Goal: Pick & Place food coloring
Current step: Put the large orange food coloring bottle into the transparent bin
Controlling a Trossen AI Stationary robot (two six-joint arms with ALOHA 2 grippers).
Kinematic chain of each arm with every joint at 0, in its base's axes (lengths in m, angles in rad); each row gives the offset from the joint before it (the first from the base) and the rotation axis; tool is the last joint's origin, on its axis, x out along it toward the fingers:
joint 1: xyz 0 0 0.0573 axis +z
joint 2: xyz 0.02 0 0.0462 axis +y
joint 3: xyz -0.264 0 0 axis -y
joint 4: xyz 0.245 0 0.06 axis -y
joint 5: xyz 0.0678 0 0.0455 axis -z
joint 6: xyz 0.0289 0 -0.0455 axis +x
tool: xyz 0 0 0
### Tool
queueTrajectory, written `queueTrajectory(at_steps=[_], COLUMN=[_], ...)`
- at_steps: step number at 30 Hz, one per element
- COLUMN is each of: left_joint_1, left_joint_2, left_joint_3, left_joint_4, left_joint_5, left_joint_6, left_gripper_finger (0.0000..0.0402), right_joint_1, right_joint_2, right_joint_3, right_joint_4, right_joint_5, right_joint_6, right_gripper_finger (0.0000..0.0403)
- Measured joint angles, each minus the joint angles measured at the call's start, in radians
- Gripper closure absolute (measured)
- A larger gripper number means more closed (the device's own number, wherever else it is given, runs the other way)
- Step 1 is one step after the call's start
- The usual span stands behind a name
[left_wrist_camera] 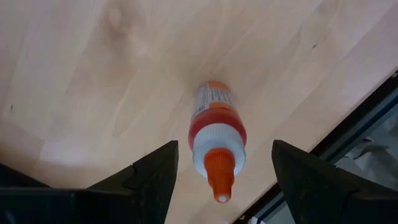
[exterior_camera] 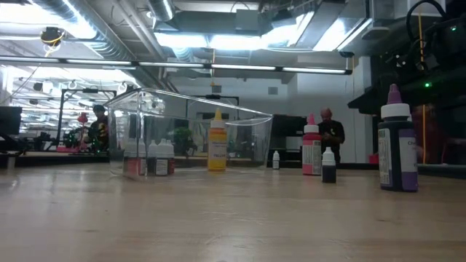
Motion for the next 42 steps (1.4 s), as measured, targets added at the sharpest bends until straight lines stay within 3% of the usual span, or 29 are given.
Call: queueTrajectory(at_steps=[5,22,33,42], left_joint_1=[0.0,0.0,0.027,0.071], left_joint_2=[0.0,-0.001,-0.075,-0.191], left_joint_3=[0.0,0.0,0.0,0.0], left_joint_4=[0.0,-0.001,-0.087,-0.262], left_joint_5=[0.016,0.017,0.023,-0.021], left_joint_6=[0.006,0.044,0.061,0.108], left_gripper_finger=[0.0169,0.0293,0.0288,0.029], right_joint_1=[0.0,0.0,0.0,0.0], right_joint_2=[0.0,0.0,0.0,0.0], right_joint_3=[0.0,0.0,0.0,0.0], right_joint_4=[0.0,0.0,0.0,0.0], right_joint_5=[0.0,0.0,0.0,0.0], right_joint_6=[0.0,0.0,-0.001,0.0], right_gripper_finger=[0.0008,0.0008,0.0008,0.0008])
